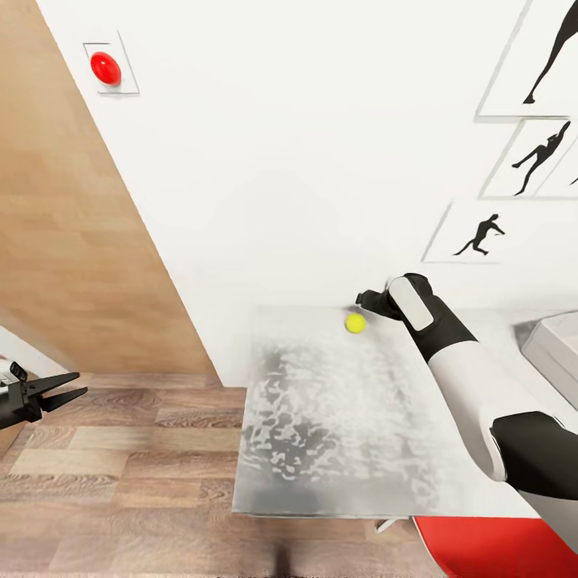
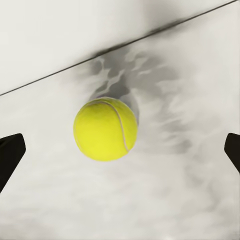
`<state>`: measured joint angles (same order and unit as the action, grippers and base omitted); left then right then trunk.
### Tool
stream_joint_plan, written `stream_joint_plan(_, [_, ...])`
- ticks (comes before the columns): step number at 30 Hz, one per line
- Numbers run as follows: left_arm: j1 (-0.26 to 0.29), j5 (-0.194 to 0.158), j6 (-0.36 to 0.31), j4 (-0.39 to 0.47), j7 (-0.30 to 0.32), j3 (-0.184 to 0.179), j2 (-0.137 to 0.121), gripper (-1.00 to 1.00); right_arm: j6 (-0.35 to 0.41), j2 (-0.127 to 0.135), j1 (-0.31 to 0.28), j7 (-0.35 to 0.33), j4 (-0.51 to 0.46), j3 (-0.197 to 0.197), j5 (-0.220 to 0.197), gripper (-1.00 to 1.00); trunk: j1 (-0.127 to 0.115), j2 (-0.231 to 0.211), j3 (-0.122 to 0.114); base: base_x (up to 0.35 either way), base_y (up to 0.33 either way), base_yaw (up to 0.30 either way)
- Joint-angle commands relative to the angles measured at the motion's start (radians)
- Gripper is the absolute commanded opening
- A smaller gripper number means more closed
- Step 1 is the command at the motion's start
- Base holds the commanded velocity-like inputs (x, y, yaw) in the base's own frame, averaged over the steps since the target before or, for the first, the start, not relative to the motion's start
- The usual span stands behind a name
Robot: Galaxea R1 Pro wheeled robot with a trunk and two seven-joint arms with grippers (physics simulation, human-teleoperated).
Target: Put all the toys in the child's room - the three board games (two on the bed and one on the table), the two jigsaw puzzles on the table, and the tennis ball on the table - inside the toy box on the table in the child's room.
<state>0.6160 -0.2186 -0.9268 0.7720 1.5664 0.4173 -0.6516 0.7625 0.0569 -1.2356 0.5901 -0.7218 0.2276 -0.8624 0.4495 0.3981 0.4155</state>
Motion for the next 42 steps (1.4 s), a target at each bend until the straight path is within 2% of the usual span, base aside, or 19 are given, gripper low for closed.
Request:
stream_joint_plan(1, [0.001, 0.001, -0.011, 0.0, 0.004, 0.0, 0.0, 1.0, 0.001, 0.001, -0.002, 0.01, 0.0, 0.006, -0.01, 1.0, 0.0, 0.002, 0.003, 0.0, 0.0, 0.0])
stream_joint_plan(42, [0.001, 0.002, -0.007, 0.0, 0.004, 0.0, 0.0, 1.0, 0.003, 0.001, -0.005, -0.002, -0.011, 0.004, -0.01, 1.0, 0.0, 0.002, 0.07, 0.0, 0.006, 0.0])
